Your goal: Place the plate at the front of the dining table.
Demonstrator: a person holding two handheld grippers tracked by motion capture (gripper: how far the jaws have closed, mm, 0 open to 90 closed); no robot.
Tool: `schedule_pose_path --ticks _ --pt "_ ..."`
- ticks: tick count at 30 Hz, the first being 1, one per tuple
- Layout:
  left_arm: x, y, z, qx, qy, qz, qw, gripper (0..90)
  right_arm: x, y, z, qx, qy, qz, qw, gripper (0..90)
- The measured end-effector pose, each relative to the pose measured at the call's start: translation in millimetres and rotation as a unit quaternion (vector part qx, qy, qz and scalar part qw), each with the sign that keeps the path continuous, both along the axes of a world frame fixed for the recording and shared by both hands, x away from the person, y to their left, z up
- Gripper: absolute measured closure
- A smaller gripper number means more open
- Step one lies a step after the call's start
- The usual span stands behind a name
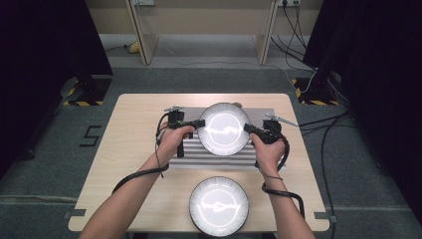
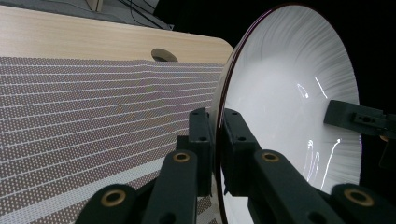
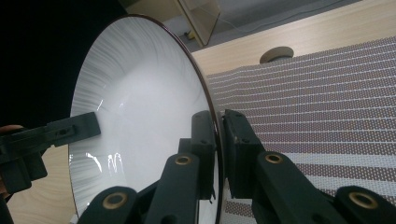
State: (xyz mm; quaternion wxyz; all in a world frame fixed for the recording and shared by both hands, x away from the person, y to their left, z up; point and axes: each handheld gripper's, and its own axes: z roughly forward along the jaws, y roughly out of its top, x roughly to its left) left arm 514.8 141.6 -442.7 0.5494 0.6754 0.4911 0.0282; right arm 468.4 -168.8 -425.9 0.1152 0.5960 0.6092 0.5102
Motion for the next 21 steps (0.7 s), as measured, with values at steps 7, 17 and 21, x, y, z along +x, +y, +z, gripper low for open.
schedule_pose_path --ticks 7,17,21 --pt "3.6 -2.2 0.2 0.003 0.003 0.001 1.0000 83.1 3.2 -1.6 -0.7 -0.001 -0.001 -0.002 1.0000 83.4" --pt "10.0 -3.2 1.1 0.004 0.005 0.005 1.0000 83.0 9.7 -1.9 0.8 -0.001 -0.003 -0.004 1.0000 83.5" --pt "12.1 -4.1 0.7 0.005 0.008 0.007 0.9999 82.9 12.1 -1.8 -0.2 -0.002 -0.003 -0.005 1.0000 83.5"
